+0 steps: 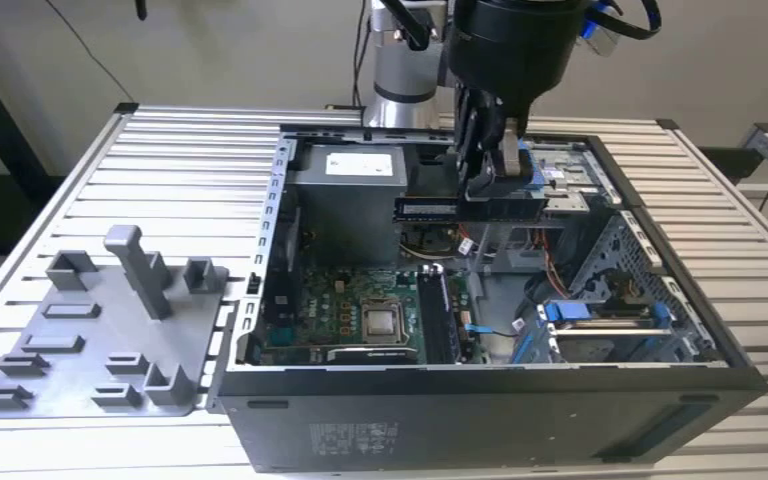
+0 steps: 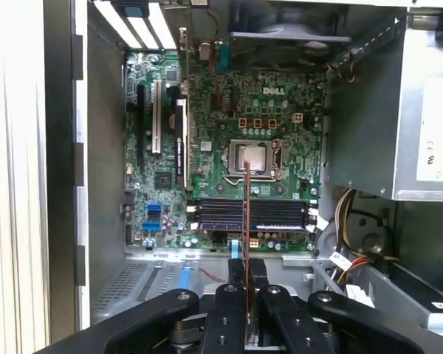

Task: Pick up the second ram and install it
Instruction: 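Pick up the second ram and move it above second insertion slot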

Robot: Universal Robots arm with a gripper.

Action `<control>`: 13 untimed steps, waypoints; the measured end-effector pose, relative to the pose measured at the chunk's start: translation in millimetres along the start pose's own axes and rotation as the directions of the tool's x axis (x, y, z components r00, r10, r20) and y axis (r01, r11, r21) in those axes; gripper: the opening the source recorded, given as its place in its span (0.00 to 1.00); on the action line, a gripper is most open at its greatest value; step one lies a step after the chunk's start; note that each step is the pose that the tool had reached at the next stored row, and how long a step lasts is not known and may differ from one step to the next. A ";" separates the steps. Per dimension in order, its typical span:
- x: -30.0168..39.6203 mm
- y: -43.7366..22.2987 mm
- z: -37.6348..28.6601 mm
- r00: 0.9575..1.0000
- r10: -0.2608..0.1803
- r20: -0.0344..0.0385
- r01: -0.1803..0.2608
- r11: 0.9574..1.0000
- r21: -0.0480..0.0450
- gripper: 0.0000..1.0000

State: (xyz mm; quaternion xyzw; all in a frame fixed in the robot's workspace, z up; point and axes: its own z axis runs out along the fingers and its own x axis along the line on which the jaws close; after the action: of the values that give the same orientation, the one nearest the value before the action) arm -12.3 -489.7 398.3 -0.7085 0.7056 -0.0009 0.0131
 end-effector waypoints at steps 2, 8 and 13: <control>-5.0 -0.1 0.0 1.000 0.000 0.000 0.000 1.000 0.000 0.14; -20.4 -0.5 0.4 1.000 0.000 0.000 0.000 1.000 0.000 0.14; -32.9 -1.4 0.7 1.000 0.000 0.000 0.000 1.000 0.000 0.14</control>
State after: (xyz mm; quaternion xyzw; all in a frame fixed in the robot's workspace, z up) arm -11.0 -456.7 398.3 -0.7085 0.7056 -0.0010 0.0130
